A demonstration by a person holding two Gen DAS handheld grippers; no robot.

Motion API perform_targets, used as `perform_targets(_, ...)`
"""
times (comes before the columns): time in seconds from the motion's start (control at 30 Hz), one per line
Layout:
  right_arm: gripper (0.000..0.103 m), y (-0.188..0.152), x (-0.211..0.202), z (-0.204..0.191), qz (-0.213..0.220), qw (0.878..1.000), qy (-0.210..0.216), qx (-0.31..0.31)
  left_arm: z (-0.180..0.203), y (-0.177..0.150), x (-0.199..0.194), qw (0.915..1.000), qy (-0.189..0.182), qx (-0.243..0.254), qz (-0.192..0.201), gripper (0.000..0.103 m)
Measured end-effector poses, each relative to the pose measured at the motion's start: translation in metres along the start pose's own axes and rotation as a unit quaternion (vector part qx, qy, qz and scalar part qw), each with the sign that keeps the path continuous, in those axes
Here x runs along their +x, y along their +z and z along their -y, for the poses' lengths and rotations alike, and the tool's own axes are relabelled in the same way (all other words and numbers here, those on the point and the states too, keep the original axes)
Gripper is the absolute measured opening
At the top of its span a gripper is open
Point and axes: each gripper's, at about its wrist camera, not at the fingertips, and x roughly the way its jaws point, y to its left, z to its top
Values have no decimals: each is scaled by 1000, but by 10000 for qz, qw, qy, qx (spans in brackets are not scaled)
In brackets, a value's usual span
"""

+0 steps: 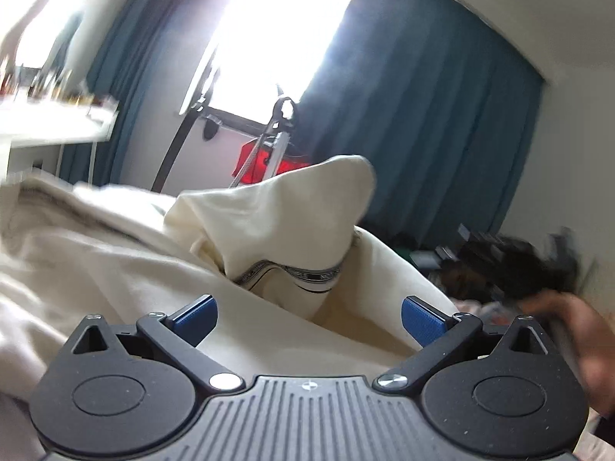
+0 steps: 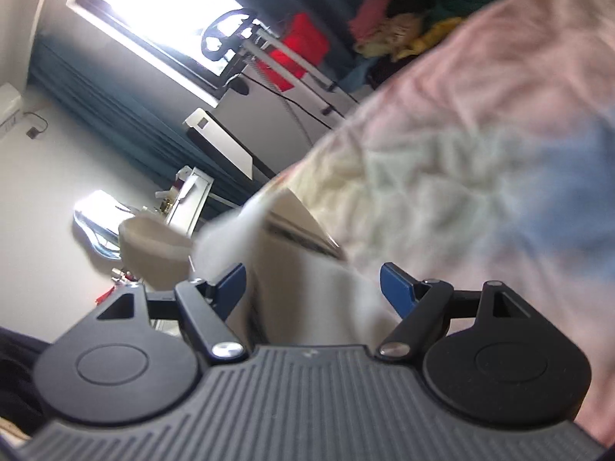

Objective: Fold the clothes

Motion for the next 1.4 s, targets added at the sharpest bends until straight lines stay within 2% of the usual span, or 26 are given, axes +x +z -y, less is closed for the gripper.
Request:
perform_targets(0.07, 80, 17, 36, -18, -179, 9995, 144, 211, -7, -1, 9, 9997, -1, -203, -97, 103)
perform_targets(0.13, 80, 29, 75, -34, -460, 9985, 110, 276, -11, -4, 16, 9995, 78, -270, -116, 103)
perform_targets(0.23, 79, 29, 125, -53, -661, 9967, -458, -94, -20, -9, 26, 9993, 159, -332, -73, 103)
perform_targets(0.3, 66, 24, 152, -62, -761, 9936, -769, -322, -28, -10, 32, 9984, 178, -522, -91, 103)
perform_targets(0.33, 48, 21, 157, -64, -729, 9936, -799, -320, -33, -11, 34, 9977, 188, -643, -109, 103)
perform_targets(0.37, 25, 15, 158, -65, -630, 9947, -781, -244, -37, -11, 36, 9968, 198, -763, -126, 103)
perform_targets(0.43, 17, 11, 153, -73, -370, 9958, -790, -264, -46, -12, 39, 9947, 225, -996, -152, 103)
perform_targets(0.57, 13, 25, 114, -93, 409, 9901, -1086, -785, -53, -17, 38, 9923, 388, -1171, -110, 103)
perform_targets(0.67, 12, 53, 61, -102, 1374, 9753, -1345, -1083, -48, -20, 38, 9937, 479, -1004, -159, 103)
perform_targets(0.77, 12, 87, 6, -94, 2070, 9601, -1518, -1108, -43, -22, 34, 9950, 404, -897, -166, 103)
perform_targets(0.9, 12, 106, -67, -54, 2516, 9478, -1750, -876, -36, -21, 30, 9966, 305, -753, -165, 103)
perform_targets(1.0, 12, 97, -114, -5, 2629, 9422, -2009, -519, -35, -23, 30, 9956, 256, -829, -361, 103)
perform_targets(1.07, 12, 82, -140, 38, 2585, 9416, -2157, -107, -38, -26, 30, 9931, 279, -1012, -524, 103)
perform_targets(1.17, 13, 50, -166, 102, 2221, 9449, -2334, 572, -44, -30, 27, 9892, 353, -1250, -685, 103)
perform_targets(1.23, 13, 32, -177, 141, 1994, 9491, -2205, 1040, -48, -31, 23, 9870, 431, -1364, -738, 103)
perform_targets(1.33, 15, 3, -188, 187, 1702, 9552, -1714, 1707, -55, -31, 16, 9827, 596, -1546, -823, 103)
perform_targets(1.4, 16, -10, -192, 204, 1496, 9500, -1482, 2304, -62, -29, 12, 9779, 751, -1739, -883, 103)
